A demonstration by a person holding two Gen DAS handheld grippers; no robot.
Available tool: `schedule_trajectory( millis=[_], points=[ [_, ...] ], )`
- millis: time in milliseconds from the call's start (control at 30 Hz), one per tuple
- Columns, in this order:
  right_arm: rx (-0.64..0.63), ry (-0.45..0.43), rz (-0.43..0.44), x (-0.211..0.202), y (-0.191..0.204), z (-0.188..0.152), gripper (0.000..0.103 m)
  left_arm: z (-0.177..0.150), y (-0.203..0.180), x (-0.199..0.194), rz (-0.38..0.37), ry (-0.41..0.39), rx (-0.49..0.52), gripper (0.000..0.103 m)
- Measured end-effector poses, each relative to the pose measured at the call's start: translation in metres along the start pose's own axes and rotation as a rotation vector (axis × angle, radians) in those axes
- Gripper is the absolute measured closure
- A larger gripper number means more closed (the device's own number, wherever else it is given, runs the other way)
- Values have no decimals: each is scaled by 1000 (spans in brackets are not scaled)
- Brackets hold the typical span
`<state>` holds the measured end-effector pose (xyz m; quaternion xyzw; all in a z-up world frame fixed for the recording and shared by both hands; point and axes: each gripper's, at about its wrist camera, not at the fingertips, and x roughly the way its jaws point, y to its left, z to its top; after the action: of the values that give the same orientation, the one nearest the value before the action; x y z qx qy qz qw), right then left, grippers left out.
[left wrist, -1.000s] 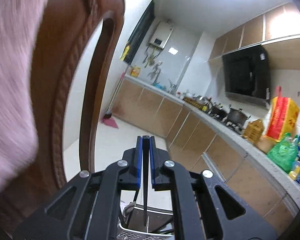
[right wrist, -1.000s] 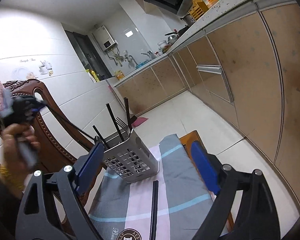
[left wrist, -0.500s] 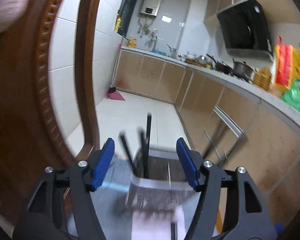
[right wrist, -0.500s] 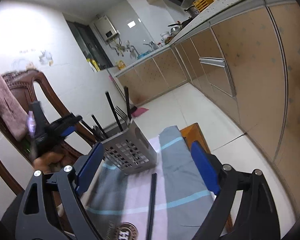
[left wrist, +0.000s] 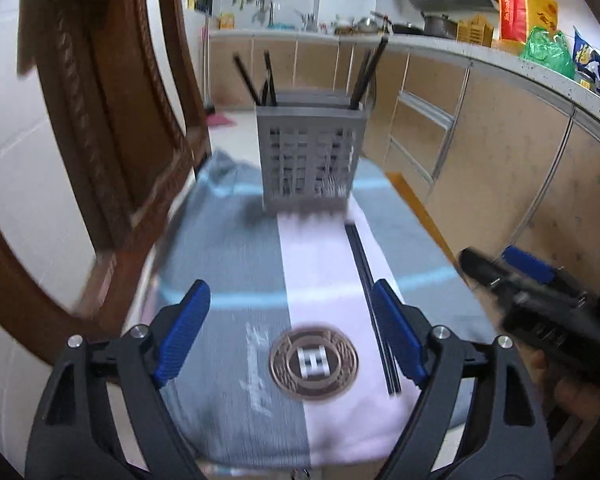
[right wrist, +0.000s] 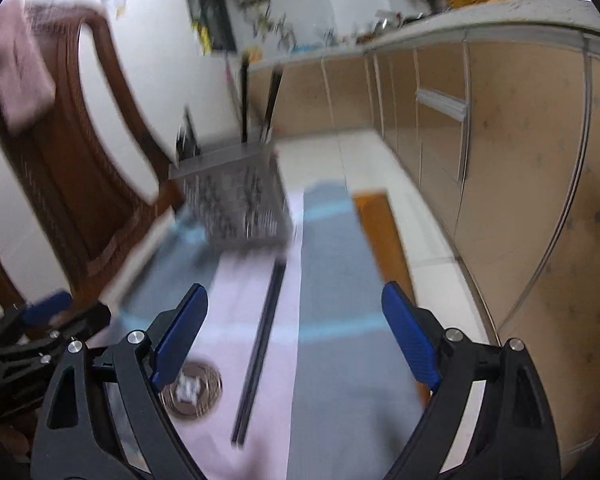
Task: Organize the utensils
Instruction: 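Move the right gripper to the last chopstick and close on it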
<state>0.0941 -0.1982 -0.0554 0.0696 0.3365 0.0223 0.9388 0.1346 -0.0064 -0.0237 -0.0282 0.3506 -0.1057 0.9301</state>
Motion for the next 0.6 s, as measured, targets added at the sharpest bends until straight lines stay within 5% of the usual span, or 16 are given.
schedule_trajectory(
  millis=[300, 367, 433, 600],
  points=[
    [-85, 198, -38, 78, 48, -23, 50, 11, 24, -8, 4, -26, -52, 20],
    [-100, 246, -81, 101, 54, -26, 69, 13, 30, -9, 13, -32, -61, 20],
    [-80, 293, -98, 119, 52, -29, 76, 14, 38, -10, 16, -31, -74, 20],
    [-74, 284, -81, 121, 60, -33, 90, 17, 55, -11, 18, -25, -118, 20]
  ],
)
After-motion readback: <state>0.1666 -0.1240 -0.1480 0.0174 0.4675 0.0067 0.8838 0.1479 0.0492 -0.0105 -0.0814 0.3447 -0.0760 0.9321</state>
